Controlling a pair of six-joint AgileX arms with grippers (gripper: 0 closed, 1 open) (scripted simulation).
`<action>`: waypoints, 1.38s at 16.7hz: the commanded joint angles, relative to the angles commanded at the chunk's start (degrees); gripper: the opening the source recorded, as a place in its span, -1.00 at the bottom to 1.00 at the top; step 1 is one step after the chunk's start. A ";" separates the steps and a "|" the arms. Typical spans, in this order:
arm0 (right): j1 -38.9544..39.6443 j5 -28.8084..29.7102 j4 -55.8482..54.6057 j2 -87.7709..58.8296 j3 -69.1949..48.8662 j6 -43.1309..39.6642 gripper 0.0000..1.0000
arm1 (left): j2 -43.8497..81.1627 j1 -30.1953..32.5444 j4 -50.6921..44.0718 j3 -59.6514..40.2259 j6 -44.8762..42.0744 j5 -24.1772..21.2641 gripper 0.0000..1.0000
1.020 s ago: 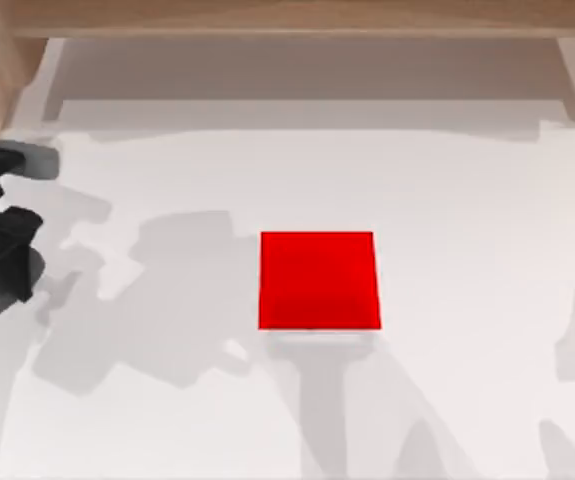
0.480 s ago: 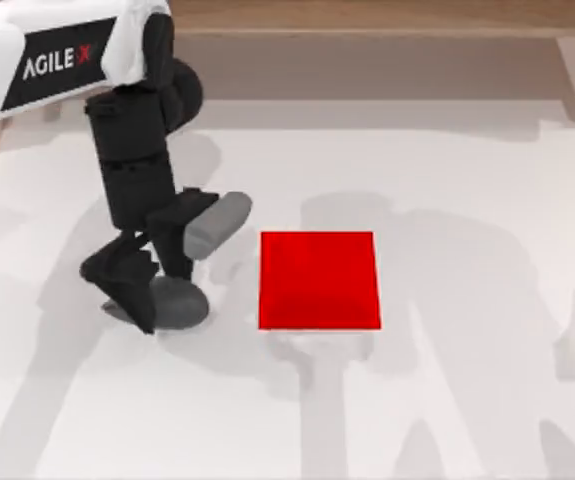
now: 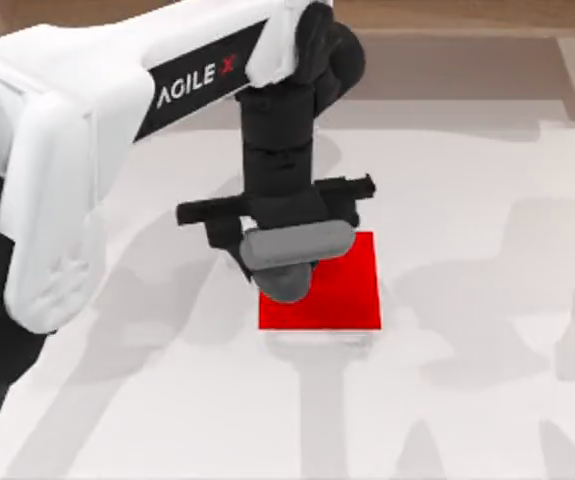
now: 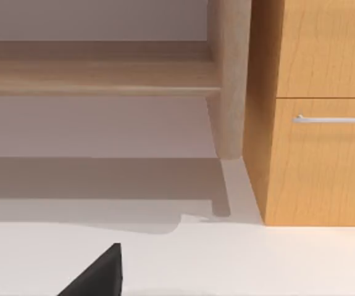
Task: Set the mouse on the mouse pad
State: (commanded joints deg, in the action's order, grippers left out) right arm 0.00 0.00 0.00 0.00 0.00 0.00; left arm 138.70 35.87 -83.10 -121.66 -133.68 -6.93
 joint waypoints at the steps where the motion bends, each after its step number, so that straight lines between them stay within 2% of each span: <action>1: 0.00 0.00 0.00 0.00 0.00 0.00 1.00 | 0.28 1.17 0.92 -1.85 -3.05 1.32 -1.00; 5: 0.00 0.00 0.00 0.00 0.00 0.00 1.00 | 0.65 3.70 3.33 -6.21 -9.54 4.68 -1.00; 12: 0.00 0.00 0.00 0.00 0.00 0.00 1.00 | 0.48 3.49 3.64 -5.88 -9.69 4.64 -1.00; 23: 0.00 0.00 0.00 0.00 0.00 0.00 1.00 | 0.99 3.67 9.91 -0.35 -9.62 4.62 -1.00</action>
State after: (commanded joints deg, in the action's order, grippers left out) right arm 0.00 0.00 0.00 0.00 0.00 0.00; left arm 139.69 39.54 -73.20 -122.01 -143.30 -2.31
